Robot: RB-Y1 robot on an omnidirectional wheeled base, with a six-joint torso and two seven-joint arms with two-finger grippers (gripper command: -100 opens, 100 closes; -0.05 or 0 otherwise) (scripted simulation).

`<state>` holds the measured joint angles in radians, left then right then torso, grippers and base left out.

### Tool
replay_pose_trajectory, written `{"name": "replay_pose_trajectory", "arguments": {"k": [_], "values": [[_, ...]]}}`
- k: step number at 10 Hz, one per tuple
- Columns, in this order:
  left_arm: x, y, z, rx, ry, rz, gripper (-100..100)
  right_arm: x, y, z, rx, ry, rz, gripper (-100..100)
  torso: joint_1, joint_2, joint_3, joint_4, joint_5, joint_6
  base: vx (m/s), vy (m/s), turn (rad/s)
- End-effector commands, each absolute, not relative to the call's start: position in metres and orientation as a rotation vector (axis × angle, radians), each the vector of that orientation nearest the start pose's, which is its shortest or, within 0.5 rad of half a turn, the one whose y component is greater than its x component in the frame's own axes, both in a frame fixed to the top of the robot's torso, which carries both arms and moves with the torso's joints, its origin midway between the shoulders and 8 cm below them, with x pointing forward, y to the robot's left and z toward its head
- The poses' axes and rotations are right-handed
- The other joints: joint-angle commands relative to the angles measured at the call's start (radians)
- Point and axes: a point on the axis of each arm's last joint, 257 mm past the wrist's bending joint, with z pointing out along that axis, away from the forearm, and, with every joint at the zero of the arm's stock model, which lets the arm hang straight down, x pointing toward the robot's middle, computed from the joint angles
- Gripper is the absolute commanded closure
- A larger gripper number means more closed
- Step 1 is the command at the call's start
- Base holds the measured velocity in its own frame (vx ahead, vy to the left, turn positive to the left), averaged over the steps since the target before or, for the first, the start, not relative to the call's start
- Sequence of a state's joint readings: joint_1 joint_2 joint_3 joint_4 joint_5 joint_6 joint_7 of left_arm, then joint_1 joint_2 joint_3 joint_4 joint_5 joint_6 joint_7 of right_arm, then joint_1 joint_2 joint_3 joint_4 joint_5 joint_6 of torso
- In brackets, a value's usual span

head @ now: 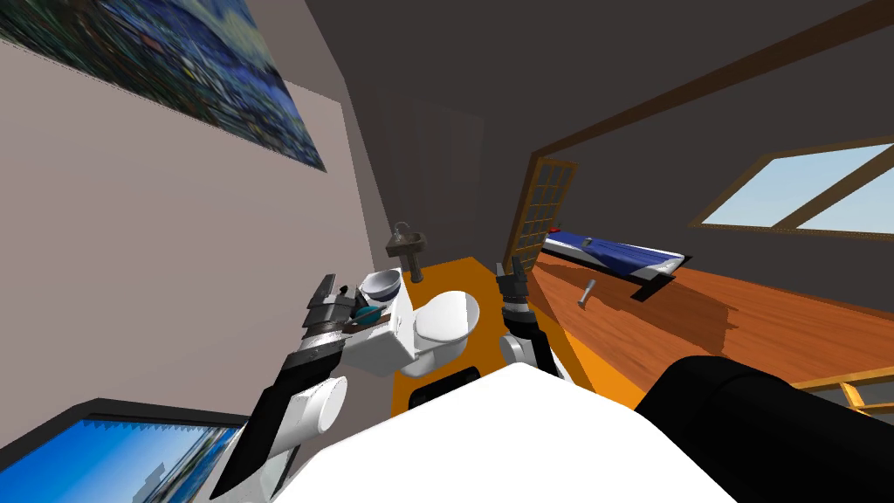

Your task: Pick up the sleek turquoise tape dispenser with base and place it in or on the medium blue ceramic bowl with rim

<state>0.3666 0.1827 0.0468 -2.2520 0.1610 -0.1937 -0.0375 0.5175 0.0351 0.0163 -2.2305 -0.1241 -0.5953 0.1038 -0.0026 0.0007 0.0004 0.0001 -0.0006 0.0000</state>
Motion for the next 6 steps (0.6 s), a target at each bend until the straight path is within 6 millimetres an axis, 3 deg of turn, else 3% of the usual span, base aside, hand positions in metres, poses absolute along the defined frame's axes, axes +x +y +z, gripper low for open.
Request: {"name": "replay_pose_trajectory", "arguments": {"k": [1, 6], "values": [[0.413, 0.287, -0.007, -0.8, 0.867, -1.307, -100, 0.333, -0.296, 0.014, 0.705, 0.506, 1.287, 0, 0.0, 0.0, 0.0, 0.0, 0.0, 0.0, -0.018, -0.05, 0.018], [0.433, 0.284, -0.017, -0.873, 0.943, -1.335, -100, 0.333, -0.296, 0.014, 0.705, 0.506, 1.288, 0, -0.001, 0.0, 0.0, 0.0, 0.0, 0.0, -0.018, -0.057, 0.022]]}}
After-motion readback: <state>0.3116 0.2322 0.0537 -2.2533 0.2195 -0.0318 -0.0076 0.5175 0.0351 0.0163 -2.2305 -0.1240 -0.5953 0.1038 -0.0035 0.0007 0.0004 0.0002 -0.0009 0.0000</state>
